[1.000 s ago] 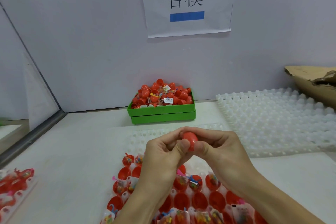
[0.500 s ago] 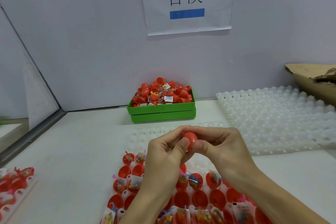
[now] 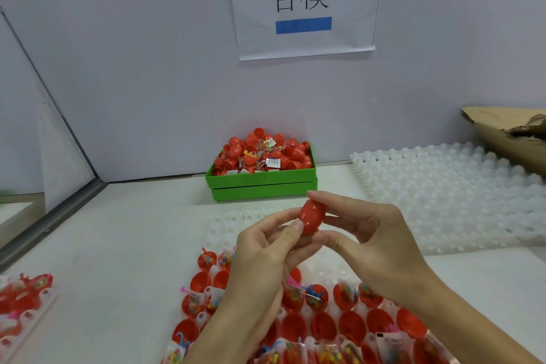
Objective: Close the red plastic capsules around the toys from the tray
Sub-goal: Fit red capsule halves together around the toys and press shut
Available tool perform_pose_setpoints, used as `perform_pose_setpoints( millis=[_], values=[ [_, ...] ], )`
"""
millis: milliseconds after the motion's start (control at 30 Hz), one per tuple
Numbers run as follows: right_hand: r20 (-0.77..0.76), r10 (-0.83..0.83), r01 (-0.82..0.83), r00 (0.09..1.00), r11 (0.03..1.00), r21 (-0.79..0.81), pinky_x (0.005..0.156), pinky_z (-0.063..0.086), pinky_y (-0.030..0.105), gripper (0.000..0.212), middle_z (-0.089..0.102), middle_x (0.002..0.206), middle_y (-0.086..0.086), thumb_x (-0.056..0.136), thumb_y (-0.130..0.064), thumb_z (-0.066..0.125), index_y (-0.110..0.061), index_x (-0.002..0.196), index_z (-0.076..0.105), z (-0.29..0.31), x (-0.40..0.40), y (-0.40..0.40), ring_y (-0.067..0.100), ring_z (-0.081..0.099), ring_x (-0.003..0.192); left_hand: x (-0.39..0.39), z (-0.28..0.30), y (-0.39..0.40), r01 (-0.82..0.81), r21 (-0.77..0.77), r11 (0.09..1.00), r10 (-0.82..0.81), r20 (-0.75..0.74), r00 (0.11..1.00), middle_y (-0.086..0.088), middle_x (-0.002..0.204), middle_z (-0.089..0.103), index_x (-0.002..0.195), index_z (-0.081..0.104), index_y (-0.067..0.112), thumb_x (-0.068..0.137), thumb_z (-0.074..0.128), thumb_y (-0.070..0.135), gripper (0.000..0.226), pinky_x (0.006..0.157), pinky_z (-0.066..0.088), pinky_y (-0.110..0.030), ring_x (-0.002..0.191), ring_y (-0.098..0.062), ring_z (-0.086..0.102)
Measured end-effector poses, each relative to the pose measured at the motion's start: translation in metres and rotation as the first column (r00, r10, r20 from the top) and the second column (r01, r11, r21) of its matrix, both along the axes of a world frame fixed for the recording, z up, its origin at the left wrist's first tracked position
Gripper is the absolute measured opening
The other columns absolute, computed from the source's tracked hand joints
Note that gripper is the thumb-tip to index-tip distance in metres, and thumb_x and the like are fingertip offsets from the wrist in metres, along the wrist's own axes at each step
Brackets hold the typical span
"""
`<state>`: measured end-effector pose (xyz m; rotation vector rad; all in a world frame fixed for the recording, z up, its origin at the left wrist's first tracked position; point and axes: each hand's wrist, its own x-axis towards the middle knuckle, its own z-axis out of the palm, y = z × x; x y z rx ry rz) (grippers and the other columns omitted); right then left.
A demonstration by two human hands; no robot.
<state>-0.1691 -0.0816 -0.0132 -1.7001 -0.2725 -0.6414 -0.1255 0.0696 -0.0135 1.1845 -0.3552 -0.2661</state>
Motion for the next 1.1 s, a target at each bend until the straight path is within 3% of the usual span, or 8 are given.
perform_pose_setpoints(
  millis=[100, 200, 300, 533, 700, 900, 1100],
  values=[
    [0.005, -0.036, 0.036, 0.999, 0.999, 0.0, 0.088, 0.057, 0.026, 0.045, 0.077, 0.104, -0.005, 0.079, 0.015, 0.07, -0.016, 0.11, 0.074, 0.0, 0.002, -0.002, 0.013, 0.072, 0.1, 0.001, 0.0, 0.001, -0.026, 0.053, 0.998, 0.024, 0.049, 0.998, -0.019, 0.093, 0.075, 0.095, 0.079, 0.018, 0.096, 0.055, 0.006, 0.027, 0.074, 0.058, -0.026, 0.086, -0.027, 0.074],
    [0.009, -0.113, 0.113, 0.994, 0.993, -0.016, 0.081, 0.059, 0.026, 0.045, 0.077, 0.094, -0.01, 0.074, 0.014, 0.075, -0.024, 0.098, 0.077, 0.0, 0.003, -0.001, 0.011, 0.075, 0.088, -0.002, 0.001, 0.0, -0.045, 0.129, 0.991, 0.025, 0.149, 0.989, -0.012, 0.09, 0.076, 0.099, 0.078, 0.02, 0.086, 0.066, 0.022, 0.019, 0.074, 0.058, -0.025, 0.084, -0.025, 0.074],
    [0.022, -0.12, 0.12, 0.993, 0.993, -0.01, 0.076, 0.06, 0.027, 0.04, 0.077, 0.089, -0.008, 0.067, 0.011, 0.082, -0.023, 0.088, 0.077, 0.001, 0.004, -0.003, 0.014, 0.075, 0.08, -0.005, 0.001, 0.0, -0.077, 0.235, 0.969, 0.013, 0.264, 0.964, -0.001, 0.087, 0.076, 0.11, 0.072, 0.024, 0.077, 0.069, 0.03, 0.033, 0.072, 0.057, -0.019, 0.08, -0.018, 0.075],
    [-0.07, -0.043, 0.038, 0.997, 0.997, -0.073, 0.075, 0.06, 0.027, 0.035, 0.075, 0.085, -0.002, 0.063, 0.006, 0.086, -0.014, 0.089, 0.075, 0.009, 0.002, -0.007, 0.017, 0.073, 0.084, -0.003, 0.004, 0.004, -0.154, 0.29, 0.945, 0.047, 0.344, 0.938, 0.007, 0.085, 0.077, 0.106, 0.072, 0.03, 0.085, 0.068, 0.015, 0.026, 0.068, 0.056, -0.016, 0.072, -0.014, 0.074],
    [-0.111, -0.089, 0.087, 0.99, 0.996, -0.021, 0.072, 0.059, 0.025, 0.037, 0.077, 0.075, 0.001, 0.067, 0.018, 0.077, -0.015, 0.083, 0.074, 0.002, 0.003, -0.001, 0.016, 0.075, 0.07, -0.005, 0.005, 0.004, -0.192, 0.316, 0.929, 0.058, 0.386, 0.921, 0.009, 0.077, 0.077, 0.09, 0.071, 0.044, 0.088, 0.065, 0.0, 0.045, 0.063, 0.054, -0.013, 0.066, -0.011, 0.073],
    [-0.041, -0.179, 0.171, 0.983, 0.974, -0.15, 0.07, 0.055, 0.013, 0.031, 0.077, 0.075, -0.005, 0.07, 0.015, 0.076, -0.009, 0.091, 0.079, -0.001, 0.003, 0.001, 0.005, 0.073, 0.066, -0.005, 0.004, 0.002, -0.205, 0.291, 0.934, 0.087, 0.372, 0.924, 0.008, 0.074, 0.076, 0.089, 0.073, 0.035, 0.088, 0.064, -0.006, 0.042, 0.061, 0.054, -0.013, 0.063, -0.013, 0.073],
    [-0.037, -0.179, 0.172, 0.983, 0.974, -0.149, 0.067, 0.057, 0.017, 0.034, 0.077, 0.078, 0.0, 0.068, 0.021, 0.072, -0.006, 0.087, 0.079, -0.003, 0.003, 0.0, 0.009, 0.073, 0.064, -0.002, 0.002, 0.002, -0.214, 0.251, 0.944, 0.118, 0.348, 0.93, -0.002, 0.066, 0.074, 0.087, 0.074, 0.029, 0.089, 0.061, -0.007, 0.038, 0.059, 0.055, -0.016, 0.058, -0.015, 0.072]
  ],
)
